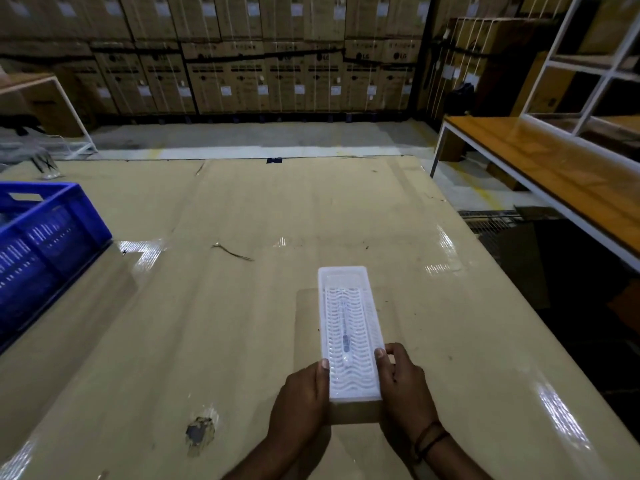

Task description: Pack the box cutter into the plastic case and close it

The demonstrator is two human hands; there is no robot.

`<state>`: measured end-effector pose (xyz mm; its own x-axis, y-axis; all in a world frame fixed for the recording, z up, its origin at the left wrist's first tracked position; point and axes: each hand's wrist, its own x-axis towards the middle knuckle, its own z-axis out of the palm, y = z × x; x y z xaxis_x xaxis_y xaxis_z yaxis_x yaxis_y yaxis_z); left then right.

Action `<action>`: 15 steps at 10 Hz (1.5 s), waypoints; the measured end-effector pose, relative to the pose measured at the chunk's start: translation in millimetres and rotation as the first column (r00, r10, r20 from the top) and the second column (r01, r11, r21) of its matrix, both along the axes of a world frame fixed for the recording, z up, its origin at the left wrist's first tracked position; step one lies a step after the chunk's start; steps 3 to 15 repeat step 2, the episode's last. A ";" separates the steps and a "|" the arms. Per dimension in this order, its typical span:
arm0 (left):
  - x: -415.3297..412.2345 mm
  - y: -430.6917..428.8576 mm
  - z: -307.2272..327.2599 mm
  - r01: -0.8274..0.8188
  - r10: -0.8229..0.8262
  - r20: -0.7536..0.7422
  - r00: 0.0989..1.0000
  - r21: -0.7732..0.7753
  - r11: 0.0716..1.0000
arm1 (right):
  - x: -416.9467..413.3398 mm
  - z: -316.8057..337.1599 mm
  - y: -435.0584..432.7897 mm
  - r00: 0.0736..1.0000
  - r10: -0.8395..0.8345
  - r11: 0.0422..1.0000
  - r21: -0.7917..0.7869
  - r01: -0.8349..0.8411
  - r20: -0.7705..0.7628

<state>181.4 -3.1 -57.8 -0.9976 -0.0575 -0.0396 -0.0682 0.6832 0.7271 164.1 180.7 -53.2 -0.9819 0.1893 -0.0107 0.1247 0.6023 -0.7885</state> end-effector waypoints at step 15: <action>-20.7 -17.9 20.4 -0.006 -0.036 -0.221 0.975 -0.186 0.982 | -27.8 19.6 18.6 0.996 0.069 0.988 0.131 -0.076 0.055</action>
